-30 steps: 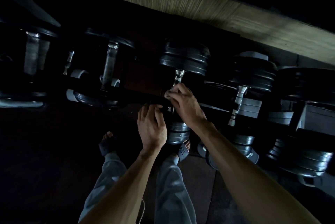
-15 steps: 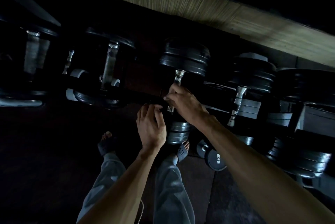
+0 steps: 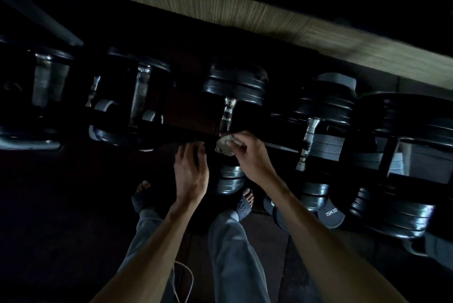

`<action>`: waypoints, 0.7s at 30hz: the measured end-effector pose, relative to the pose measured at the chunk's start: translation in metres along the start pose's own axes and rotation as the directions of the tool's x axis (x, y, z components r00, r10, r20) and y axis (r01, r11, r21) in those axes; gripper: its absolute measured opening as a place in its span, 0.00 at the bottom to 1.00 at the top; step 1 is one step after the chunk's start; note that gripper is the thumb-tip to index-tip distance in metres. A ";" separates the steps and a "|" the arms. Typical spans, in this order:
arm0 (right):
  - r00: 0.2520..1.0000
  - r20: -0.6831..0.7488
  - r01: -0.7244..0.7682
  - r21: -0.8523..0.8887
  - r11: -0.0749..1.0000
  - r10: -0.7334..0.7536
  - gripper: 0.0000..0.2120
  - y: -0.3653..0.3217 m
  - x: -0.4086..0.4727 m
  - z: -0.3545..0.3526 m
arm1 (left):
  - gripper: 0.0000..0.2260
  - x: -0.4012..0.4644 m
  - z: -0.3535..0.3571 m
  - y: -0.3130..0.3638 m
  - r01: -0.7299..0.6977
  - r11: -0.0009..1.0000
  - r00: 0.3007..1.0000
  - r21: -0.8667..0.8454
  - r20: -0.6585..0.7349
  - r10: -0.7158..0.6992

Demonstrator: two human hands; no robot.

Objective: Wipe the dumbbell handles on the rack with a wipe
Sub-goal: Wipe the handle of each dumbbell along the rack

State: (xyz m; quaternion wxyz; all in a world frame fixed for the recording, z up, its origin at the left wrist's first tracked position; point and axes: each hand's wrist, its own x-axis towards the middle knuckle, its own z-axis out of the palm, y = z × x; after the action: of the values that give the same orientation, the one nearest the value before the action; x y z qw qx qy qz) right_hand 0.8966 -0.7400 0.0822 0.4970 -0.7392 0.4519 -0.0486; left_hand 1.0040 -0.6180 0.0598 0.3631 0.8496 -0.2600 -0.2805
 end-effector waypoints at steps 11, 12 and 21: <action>0.952 -0.032 -0.226 0.597 0.770 0.305 0.06 0.024 -0.064 -0.071 | 0.10 -0.015 0.039 0.080 -0.368 0.929 0.870 -0.041 0.338 0.360; 0.944 -0.024 -0.243 0.626 0.741 0.330 0.05 0.026 -0.067 -0.075 | 0.08 -0.013 0.041 0.085 -0.338 0.938 0.864 -0.079 0.370 0.342; 0.920 -0.035 -0.304 0.563 0.769 0.390 0.09 0.061 -0.088 -0.120 | 0.08 -0.015 0.081 0.125 -0.035 0.979 0.752 -0.202 0.640 0.159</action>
State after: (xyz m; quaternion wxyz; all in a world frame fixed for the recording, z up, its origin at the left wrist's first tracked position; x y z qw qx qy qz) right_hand 0.7450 -0.7657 0.1281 0.6517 -0.4636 0.5841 -0.1380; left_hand 0.9096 -0.7216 0.1126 0.3378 0.6480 -0.3880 -0.5617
